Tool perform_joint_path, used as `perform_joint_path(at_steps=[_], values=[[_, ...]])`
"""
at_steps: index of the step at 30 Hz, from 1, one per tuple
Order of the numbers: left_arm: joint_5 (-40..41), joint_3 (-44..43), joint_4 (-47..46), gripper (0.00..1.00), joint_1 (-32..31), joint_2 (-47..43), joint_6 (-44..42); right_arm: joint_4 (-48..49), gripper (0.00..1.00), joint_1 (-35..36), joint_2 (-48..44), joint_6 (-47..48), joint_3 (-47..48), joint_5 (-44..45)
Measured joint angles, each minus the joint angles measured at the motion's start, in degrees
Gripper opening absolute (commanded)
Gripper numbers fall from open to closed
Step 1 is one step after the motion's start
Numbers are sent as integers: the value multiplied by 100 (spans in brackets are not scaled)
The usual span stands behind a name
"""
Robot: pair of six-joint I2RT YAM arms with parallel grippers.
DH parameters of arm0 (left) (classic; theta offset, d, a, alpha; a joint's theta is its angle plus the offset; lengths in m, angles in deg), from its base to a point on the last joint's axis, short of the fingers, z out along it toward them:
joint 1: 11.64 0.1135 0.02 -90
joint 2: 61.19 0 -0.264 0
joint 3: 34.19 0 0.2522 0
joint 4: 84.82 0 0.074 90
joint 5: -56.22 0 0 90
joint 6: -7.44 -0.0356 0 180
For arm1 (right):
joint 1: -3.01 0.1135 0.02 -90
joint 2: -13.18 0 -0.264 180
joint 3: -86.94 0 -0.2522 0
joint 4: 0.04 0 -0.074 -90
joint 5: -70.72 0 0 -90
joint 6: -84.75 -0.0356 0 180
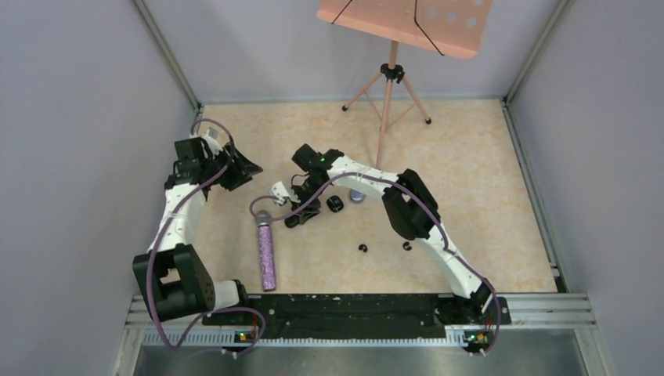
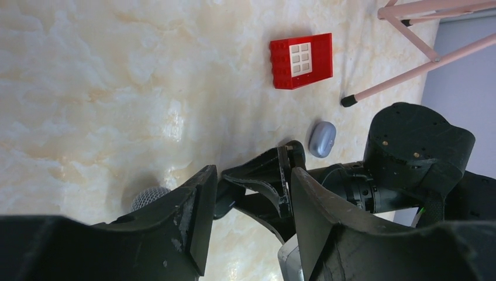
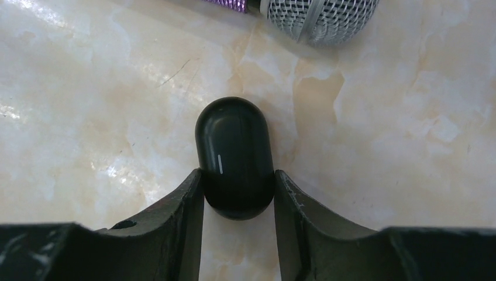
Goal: Insert the wireless bluetooth earbuds into the charging case
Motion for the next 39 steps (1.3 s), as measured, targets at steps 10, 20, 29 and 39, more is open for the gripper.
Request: perform_joint_path(at_steps=[10,20,29,39], values=[[-1047,-66,-1388,58,-243,693,269,1283,19,-697,-2509,-844,-2686,632],[-2728,-431,-5174,61,-1665,704,1510,4229,21,-824,-6299,-1462,-4905,2430],[-3456,-667,-6323,56,-2583,1019,1801,4507,21,-824,-6389,-1617,-5051,3224],[-3342,-852,-6526,48,-2911,1578,2006,4511,21,-743,-6498,-1554,-5084,3324]])
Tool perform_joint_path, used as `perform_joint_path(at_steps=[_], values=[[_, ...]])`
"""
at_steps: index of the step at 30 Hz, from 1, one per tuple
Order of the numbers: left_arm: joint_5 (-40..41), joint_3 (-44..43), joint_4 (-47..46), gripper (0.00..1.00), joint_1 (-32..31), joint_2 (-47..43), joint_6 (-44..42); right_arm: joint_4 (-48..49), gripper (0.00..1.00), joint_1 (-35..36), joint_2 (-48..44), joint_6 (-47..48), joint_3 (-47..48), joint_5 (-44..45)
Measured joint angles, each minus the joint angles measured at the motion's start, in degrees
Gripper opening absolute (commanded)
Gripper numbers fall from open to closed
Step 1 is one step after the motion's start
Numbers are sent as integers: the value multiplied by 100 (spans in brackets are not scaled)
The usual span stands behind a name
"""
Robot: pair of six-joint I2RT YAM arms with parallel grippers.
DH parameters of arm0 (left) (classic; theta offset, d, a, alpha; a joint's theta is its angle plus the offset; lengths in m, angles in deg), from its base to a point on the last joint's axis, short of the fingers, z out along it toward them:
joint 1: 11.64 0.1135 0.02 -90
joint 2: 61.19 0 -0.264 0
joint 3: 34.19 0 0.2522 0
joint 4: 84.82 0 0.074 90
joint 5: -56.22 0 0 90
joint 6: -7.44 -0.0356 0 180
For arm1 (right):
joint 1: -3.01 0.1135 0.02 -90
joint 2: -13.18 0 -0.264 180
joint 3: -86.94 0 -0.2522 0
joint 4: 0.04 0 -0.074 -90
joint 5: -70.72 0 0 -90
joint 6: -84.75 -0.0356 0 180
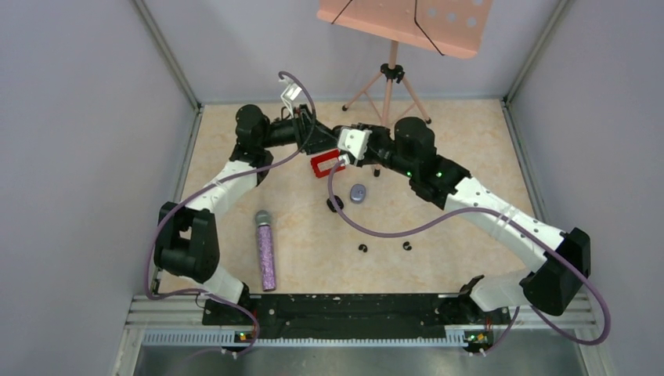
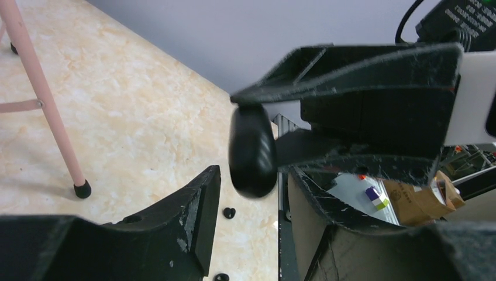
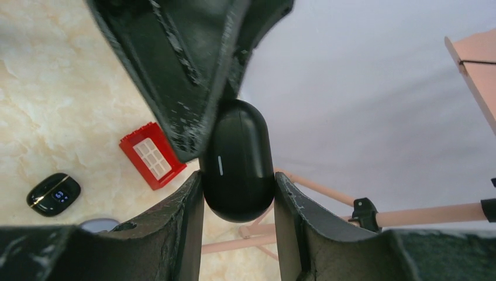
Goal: Insert the wireless bluetooth earbuds into the charging case
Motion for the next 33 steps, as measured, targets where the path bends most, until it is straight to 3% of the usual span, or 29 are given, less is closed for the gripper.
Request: perform_joint_path(at_steps=[7,18,23,26,33], values=[[20,-155,-234,31,-103,101,142,4,21,212,-66,190,-48,85],[-46,-155,-426,39,-111,160,223,122,21,271,-111,452,-157,249],[-120,-155,-511,50,-118,166,254,192,21,295,-153,651,-236,264],[-177,-155,-575,49,-138,166,293,227,21,293,-166,741,-262,291],[-192,-155,-721,36,-138,216,326,251,21,295,-216,894,-262,273]])
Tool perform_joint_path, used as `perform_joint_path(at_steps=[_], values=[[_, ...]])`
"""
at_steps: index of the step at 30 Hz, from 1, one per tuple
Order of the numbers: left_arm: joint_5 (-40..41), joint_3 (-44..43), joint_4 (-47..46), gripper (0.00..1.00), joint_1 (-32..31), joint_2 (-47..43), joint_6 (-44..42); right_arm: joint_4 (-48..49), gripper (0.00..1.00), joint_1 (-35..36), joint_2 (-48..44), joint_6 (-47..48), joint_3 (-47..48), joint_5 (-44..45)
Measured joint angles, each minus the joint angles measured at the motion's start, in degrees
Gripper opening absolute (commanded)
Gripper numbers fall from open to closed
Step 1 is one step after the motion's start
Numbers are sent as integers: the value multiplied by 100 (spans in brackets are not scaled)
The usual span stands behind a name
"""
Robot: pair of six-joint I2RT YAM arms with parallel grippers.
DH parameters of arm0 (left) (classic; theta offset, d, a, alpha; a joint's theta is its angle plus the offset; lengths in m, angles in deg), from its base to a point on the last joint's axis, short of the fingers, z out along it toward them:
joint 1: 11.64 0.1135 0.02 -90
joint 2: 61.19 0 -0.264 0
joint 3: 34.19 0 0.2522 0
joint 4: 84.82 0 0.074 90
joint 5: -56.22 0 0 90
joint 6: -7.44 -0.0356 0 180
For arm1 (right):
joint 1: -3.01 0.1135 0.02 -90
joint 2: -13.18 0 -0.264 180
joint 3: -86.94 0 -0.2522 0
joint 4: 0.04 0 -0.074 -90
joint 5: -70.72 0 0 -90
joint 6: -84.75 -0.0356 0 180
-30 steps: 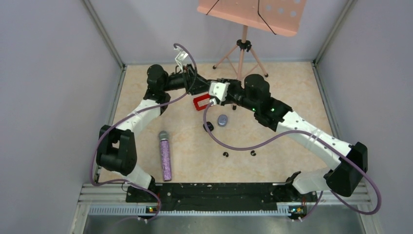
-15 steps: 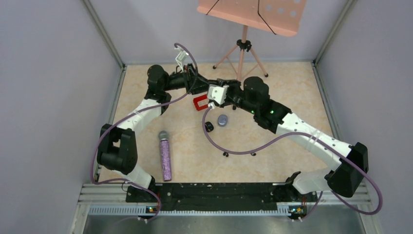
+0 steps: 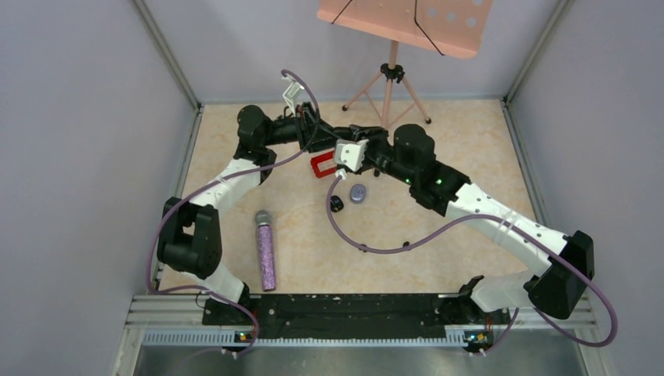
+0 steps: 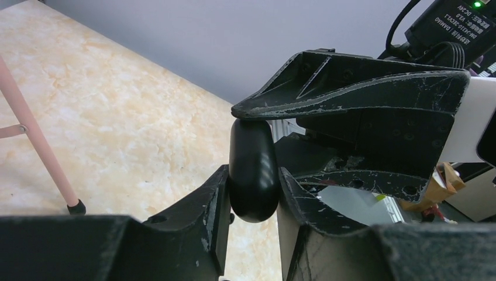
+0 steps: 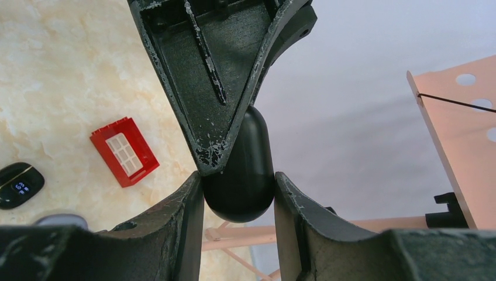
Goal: Insert the wireless bluetooth earbuds into the charging case
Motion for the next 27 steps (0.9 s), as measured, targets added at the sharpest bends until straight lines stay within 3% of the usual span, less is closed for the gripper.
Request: perform_joint_path(at_steps=[3,6,9,12,15,21,27], values=[[-7,0,-63,30,0,35,2,2,22,0,-7,92,-17,0],[-15,0,-101,15,2,37,2,26,24,0,-13,166,-37,-13],[-22,0,-210,1,0,37,7,37,39,0,-35,249,-39,-35],[-35,0,-323,0,2,46,13,24,56,0,-42,258,-35,-61],[-131,11,-490,0,0,72,-26,-614,65,-39,-2,92,251,-208],[-376,155,-966,0,0,83,-293,-2881,64,-404,669,-1088,2197,-1123],[-608,431,-1117,0,-2,66,-824,-4470,48,-682,1364,-2022,3713,-2122]])
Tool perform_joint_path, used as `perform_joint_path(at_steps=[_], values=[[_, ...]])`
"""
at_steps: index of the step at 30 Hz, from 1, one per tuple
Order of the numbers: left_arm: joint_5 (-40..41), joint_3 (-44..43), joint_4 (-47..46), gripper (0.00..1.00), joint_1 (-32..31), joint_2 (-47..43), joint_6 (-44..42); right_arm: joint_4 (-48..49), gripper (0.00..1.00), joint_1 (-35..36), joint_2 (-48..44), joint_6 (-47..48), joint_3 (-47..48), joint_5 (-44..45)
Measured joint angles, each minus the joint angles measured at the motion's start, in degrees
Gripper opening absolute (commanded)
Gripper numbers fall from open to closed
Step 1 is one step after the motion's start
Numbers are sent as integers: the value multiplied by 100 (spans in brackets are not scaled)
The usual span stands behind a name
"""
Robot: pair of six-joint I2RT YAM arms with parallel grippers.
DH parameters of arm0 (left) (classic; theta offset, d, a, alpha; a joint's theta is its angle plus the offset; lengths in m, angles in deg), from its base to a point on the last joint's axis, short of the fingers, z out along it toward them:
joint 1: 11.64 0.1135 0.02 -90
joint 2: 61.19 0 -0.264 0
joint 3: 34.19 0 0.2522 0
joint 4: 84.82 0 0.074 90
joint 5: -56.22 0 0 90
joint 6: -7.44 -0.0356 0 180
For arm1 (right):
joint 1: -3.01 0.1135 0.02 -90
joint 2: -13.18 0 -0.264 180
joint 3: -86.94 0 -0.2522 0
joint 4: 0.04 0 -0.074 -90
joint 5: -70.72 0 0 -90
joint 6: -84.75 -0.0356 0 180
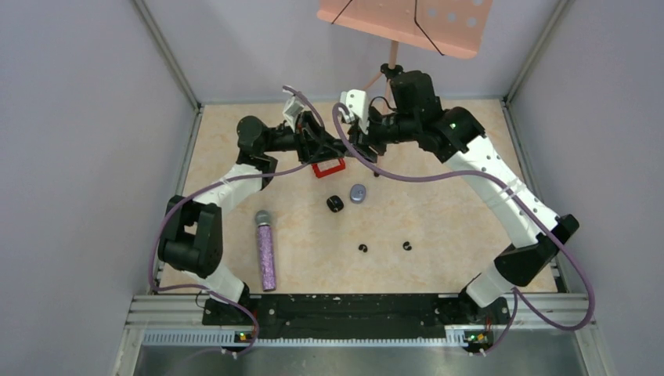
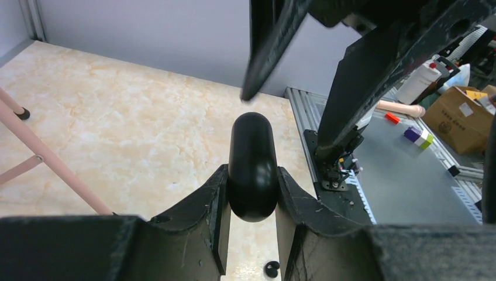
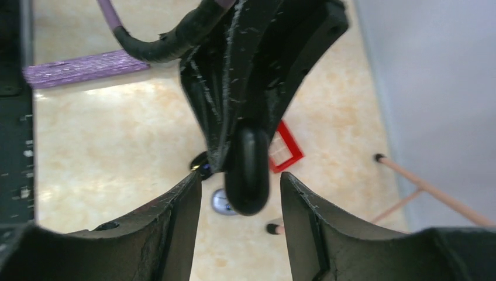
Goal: Insert the wireless bluetooth earbuds into the charging case
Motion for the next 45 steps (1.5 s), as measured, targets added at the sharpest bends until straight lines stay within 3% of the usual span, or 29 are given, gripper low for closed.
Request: perform_joint_path(at_steps=[4,15,20,24,27,29,32,36,39,43,45], values=[[-111,17,-35,0,4,-11,-197,-553,47,0,282,-234,240,-321],[-321,61,-98,0,-15,-271,-498,-894,50,-39,507,-487,315,-378],[-306,90,-146,0,-37,-352,-586,-870,36,-160,522,-549,319,-361],[-256,107,-151,0,-37,-356,-658,-1019,32,-212,612,-625,448,-586],[-275,116,-151,0,-37,-363,-691,-1095,20,-229,669,-656,531,-710],[-291,116,-149,11,-39,-365,-708,-1130,13,-249,678,-704,549,-758],[-249,116,-103,29,-52,-378,-715,-1169,10,-264,691,-697,584,-809],[-162,168,-33,32,-52,-389,-728,-1182,10,-264,715,-688,584,-807],[-118,232,-33,28,-61,-400,-726,-1209,10,-275,741,-684,584,-804],[-96,256,-33,42,-61,-402,-723,-1215,11,-275,752,-682,584,-800],[-72,258,-28,45,-61,-402,-702,-1213,11,-275,754,-673,584,-798]])
